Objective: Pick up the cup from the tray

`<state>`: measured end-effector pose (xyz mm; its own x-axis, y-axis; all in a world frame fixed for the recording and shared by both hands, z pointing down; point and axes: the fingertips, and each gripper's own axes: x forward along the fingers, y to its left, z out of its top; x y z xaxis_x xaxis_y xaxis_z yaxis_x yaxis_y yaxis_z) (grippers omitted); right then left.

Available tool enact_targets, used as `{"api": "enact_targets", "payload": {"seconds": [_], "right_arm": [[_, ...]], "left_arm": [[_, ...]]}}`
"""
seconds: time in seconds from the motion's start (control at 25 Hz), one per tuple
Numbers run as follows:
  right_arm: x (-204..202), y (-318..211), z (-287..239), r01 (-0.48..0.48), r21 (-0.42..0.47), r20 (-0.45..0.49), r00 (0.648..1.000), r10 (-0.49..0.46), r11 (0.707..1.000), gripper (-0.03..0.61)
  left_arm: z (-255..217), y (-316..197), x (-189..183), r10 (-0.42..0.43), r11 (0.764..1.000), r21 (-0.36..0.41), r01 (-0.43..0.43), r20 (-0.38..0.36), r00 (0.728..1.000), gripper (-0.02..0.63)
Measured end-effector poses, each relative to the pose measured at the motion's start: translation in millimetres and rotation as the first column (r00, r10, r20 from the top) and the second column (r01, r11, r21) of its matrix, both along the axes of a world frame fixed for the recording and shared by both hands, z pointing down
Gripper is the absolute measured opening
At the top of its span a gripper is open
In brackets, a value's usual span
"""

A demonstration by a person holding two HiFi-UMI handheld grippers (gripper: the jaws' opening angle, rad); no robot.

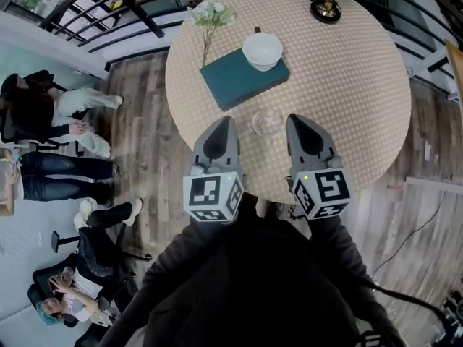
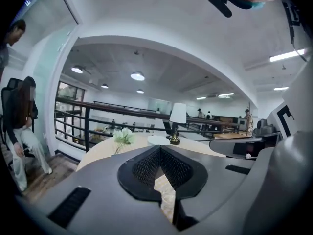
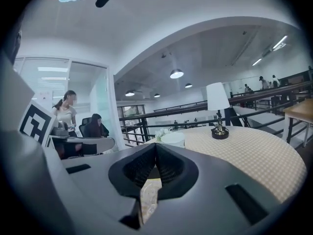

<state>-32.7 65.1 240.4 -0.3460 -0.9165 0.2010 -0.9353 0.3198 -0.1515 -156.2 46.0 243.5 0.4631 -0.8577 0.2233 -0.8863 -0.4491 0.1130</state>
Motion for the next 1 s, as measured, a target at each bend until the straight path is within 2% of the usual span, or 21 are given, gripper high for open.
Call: {"api": "enact_targets", "payload": {"seconds": [0.2,0.36,0.56,1.0], "right_arm": [[-7.4,5.0,-19.2,0.037,0.039,-0.002,0.999,-0.037,0.999,0.007],[-9.4,15.8,-37.0,0.052,0.066,-0.029,0.998,-0.05,0.996,0.008],[-16.1,5.5,-47.6,0.074,0.104,-0.063,0.996,-0.068,0.992,0.008],[-15.7,9.6,-50.1,0.082,0.122,-0.082,0.994,-0.072,0.989,0.006]], "left_arm": [[-20.5,13.9,4.3,-0.009,1.0,0.02,0.01,-0.069,0.998,0.006],[-40.0,29.0,10.8,-0.002,0.999,0.049,0.007,-0.094,0.996,0.006],[-54.3,19.8,11.5,-0.002,0.995,0.098,0.011,-0.091,0.996,0.006],[-51.7,21.0,18.8,0.013,0.996,0.09,-0.006,-0.073,0.997,0.006]]}}
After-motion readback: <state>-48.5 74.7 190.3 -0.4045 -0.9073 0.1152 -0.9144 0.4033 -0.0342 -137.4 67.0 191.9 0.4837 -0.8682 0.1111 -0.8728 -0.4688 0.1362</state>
